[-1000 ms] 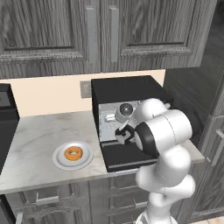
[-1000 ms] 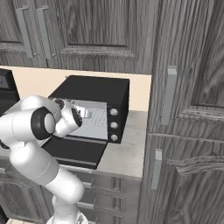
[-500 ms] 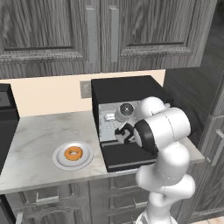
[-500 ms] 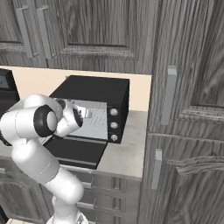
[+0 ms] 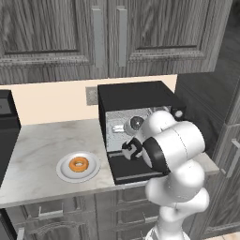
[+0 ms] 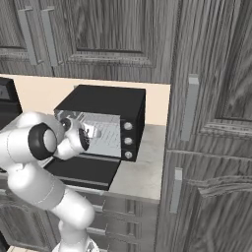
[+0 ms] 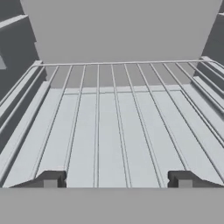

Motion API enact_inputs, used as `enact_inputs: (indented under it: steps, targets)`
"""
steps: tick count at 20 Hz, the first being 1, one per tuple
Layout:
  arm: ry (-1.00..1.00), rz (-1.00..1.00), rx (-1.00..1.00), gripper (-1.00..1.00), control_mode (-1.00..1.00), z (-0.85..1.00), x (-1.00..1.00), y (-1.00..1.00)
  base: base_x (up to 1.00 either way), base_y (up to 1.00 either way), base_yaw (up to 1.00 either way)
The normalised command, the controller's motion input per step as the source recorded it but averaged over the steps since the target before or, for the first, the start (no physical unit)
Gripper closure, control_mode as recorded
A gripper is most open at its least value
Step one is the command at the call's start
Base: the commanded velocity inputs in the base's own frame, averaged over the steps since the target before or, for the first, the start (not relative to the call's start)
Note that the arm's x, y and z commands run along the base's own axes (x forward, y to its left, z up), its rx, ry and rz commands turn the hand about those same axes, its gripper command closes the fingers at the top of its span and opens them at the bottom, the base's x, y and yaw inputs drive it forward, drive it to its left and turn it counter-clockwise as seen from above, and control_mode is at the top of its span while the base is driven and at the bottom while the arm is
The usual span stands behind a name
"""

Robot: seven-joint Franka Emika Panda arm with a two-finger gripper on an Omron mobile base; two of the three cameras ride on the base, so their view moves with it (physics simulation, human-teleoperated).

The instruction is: Pick up the bagel from the plate, place it on the toaster oven rack, close the door, and set the timer.

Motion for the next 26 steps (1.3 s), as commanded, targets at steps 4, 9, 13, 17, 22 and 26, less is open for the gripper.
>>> enact_inputs:
  steps: [4, 9, 13, 17, 22, 26]
  targets:
    - [0.16, 0.0, 0.09, -1.0, -1.0, -0.17, -0.6, -0.08, 0.0, 0.0, 0.0]
    - [0.21, -0.01, 0.11, -1.0, -1.0, -0.09, -0.64, -0.09, 0.0, 0.0, 0.0]
    - [0.25, -0.01, 0.11, -1.0, -1.0, -0.03, -0.68, -0.05, 0.0, 0.0, 0.0]
    - [0.34, -0.03, 0.07, -1.0, -1.0, 0.0, -0.66, 0.0, 0.0, 0.0, 0.0]
    - [0.38, -0.05, 0.01, -1.0, -1.0, -0.01, -0.69, 0.0, 0.0, 0.0, 0.0]
    - [0.42, -0.07, 0.0, -1.0, -1.0, -0.05, -0.61, 0.0, 0.0, 0.0, 0.0]
